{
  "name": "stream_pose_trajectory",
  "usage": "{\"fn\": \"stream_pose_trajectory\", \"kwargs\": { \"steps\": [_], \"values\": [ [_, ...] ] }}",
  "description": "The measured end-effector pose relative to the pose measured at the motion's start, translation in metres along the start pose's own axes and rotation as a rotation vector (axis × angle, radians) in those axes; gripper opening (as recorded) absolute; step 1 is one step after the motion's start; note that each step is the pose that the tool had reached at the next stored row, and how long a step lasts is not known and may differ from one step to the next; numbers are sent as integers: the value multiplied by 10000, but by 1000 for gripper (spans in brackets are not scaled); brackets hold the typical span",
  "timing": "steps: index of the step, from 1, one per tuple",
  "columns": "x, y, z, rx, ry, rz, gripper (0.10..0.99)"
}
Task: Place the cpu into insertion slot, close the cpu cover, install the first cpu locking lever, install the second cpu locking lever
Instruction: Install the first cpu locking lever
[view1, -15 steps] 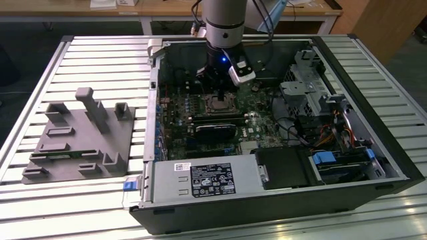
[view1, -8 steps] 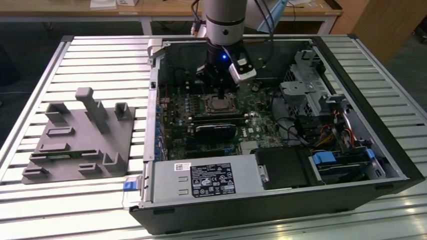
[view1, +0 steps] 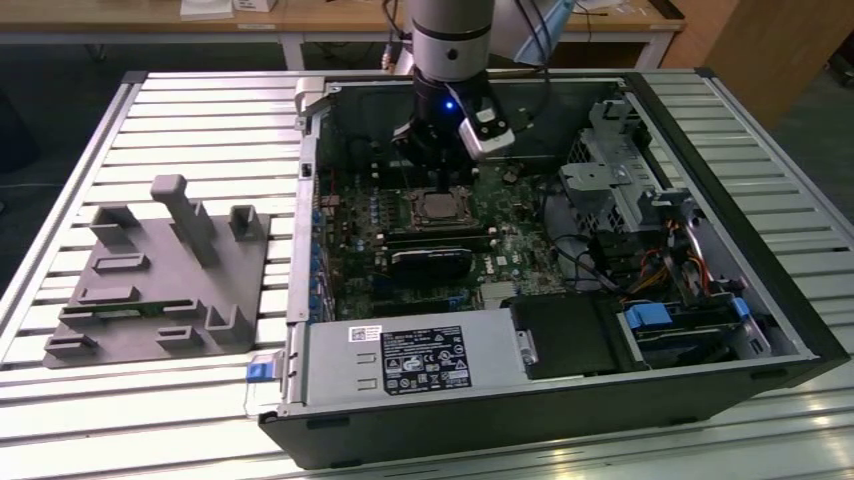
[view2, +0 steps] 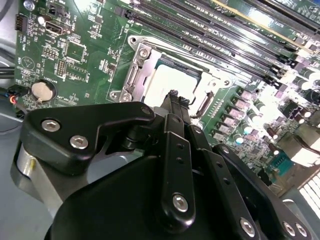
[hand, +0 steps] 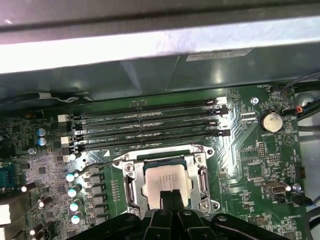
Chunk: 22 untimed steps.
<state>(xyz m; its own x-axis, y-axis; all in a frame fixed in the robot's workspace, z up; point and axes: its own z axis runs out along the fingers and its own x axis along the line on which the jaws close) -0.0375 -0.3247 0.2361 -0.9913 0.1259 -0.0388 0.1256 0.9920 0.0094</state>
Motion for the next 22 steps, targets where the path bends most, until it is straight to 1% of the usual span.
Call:
{"fn": "stream_pose_trajectory", "kwargs": {
  "steps": [6, 8, 16, 19, 22],
  "values": [
    [-4, 1, -94, 0, -1, 0, 106],
    [-4, 1, -112, 0, -1, 0, 106],
    [-1, 1, -116, 1, -1, 0, 106],
    [17, -2, -117, 1, -2, 0, 106],
    [61, -7, -118, 1, -2, 4, 106]
  ]
}}
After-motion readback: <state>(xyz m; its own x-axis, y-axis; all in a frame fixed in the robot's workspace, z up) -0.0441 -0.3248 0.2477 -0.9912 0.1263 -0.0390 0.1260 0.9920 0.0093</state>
